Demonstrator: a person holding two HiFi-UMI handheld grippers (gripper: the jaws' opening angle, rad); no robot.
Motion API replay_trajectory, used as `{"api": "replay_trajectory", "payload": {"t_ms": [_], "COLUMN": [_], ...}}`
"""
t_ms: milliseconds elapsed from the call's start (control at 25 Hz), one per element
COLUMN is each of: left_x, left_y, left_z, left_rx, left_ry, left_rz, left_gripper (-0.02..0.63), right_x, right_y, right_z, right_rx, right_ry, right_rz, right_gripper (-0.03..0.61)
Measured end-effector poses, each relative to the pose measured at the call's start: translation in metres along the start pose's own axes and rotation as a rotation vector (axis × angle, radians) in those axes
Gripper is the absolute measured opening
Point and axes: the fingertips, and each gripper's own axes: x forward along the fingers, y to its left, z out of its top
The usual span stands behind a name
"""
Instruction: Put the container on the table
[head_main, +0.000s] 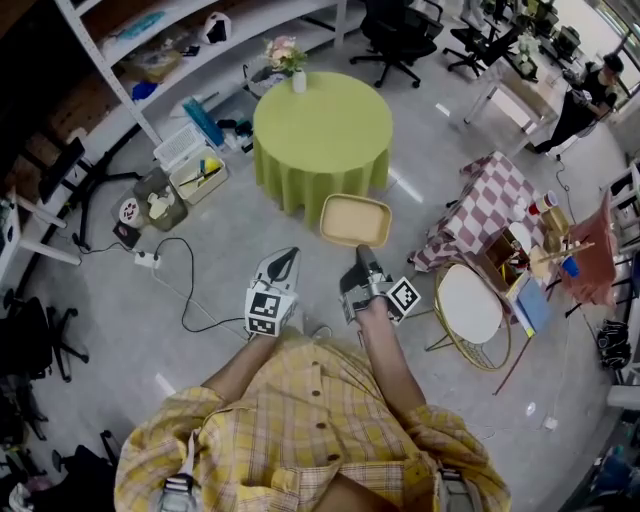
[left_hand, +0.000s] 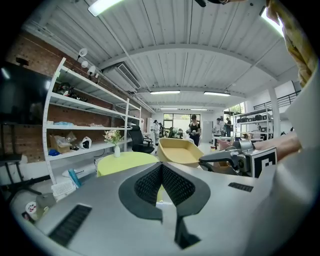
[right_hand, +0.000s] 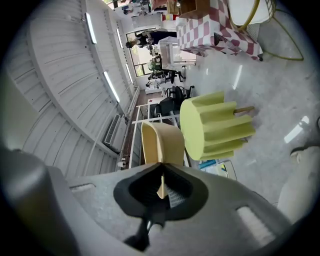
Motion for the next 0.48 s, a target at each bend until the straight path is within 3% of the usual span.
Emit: {"api": "replay_trajectory", "payload": {"t_ms": [280,480], "left_x": [0.008,0.027], "left_y": [0.003,-0.004], "left_z": [0.004,0.011], "left_rx": [-0.007,0.008], "left_ry": [-0.003,-0.003], "left_rz": [0.025,-0.009], "left_gripper": [0.005,0.005], "right_x": [0.011,0.023], "right_y": [0.002,0.001], "right_z": [-0.001,0.016], "right_rx": [-0.004,-0.016], "right_ry": [0.04,0.035], "right_rz": [-0.003,-0.005], "right_gripper": [0.014,0.014]}}
